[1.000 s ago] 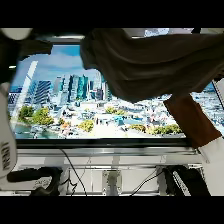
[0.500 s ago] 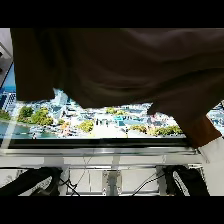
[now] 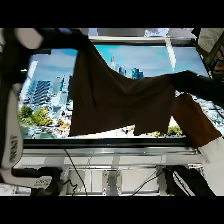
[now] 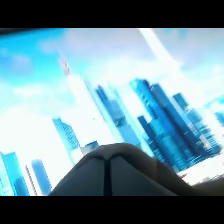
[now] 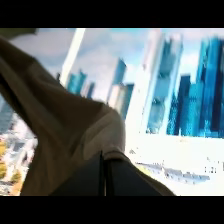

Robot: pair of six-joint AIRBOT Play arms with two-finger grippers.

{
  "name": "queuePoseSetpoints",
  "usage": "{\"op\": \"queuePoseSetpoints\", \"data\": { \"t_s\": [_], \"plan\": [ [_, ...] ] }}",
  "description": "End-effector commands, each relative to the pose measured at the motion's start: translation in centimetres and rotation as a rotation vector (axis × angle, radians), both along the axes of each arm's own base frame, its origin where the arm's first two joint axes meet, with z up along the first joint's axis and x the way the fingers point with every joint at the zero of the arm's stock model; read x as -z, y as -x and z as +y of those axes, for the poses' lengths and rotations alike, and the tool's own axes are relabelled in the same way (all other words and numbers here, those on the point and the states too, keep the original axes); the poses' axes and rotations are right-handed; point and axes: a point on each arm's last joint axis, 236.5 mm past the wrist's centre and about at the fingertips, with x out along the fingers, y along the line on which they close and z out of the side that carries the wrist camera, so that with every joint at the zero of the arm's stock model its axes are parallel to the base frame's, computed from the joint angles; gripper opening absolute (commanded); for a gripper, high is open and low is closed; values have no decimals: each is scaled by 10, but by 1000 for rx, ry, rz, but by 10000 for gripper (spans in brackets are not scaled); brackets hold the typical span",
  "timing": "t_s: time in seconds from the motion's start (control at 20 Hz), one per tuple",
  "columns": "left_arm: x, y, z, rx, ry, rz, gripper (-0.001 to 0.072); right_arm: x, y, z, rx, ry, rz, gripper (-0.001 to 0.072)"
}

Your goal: Fold the shirts.

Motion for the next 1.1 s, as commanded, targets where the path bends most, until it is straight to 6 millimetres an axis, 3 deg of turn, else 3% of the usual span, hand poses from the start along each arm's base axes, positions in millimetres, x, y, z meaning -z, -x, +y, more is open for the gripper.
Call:
{"op": "queuePoseSetpoints", "data": {
  "t_s": [0.0, 0.1, 0.15, 0.2, 0.25, 0.3, 0.45, 0.55, 0.6, 0.7, 0.75, 0.85, 0.95, 1.0, 1.05],
  "plan": [
    [127, -56, -15, -25, -40, 113, 7, 89, -28, -8, 59, -6, 147, 24],
    [169, -77, -18, -48, -34, 115, 9, 113, -40, -13, 90, -7, 173, 24],
    [174, -85, -19, -58, -23, 90, 24, 119, -47, -15, 106, -8, 171, 24],
    [166, -94, -20, -75, 2, 44, 193, 122, -54, -18, 122, -9, 161, 25],
    [150, -102, -21, -84, 25, -10, 521, 122, -63, -22, 146, -9, 136, 25],
    [126, -110, -22, -89, 48, -67, 720, 119, -72, -27, 169, -7, 103, 25],
    [57, -113, -23, -93, 103, -167, 720, 92, -101, -55, 258, 66, -82, 24],
    [21, -100, -18, -91, 115, -201, 720, 71, -116, -82, 337, 92, -195, 24],
    [5, -91, -13, -87, 111, -200, 720, 74, -120, -99, 391, 70, -190, 24],
    [-9, -63, -4, -68, 79, -133, 720, 114, -121, -126, 456, 42, -60, 25],
    [-6, -45, 0, -50, 52, -63, 720, 138, -119, -130, 453, 50, 16, 25],
    [22, 0, 12, -11, -56, 133, 720, 180, -118, -125, 427, 63, 127, 54],
    [56, 30, 26, -6, -139, 288, 696, 204, -120, -120, 405, 86, 169, 357],
    [70, 37, 32, -10, -170, 330, 618, 209, -120, -123, 407, 90, 179, 427],
    [82, 43, 39, -16, -209, 373, 593, 207, -121, -130, 418, 102, 168, 427]
  ]
}}
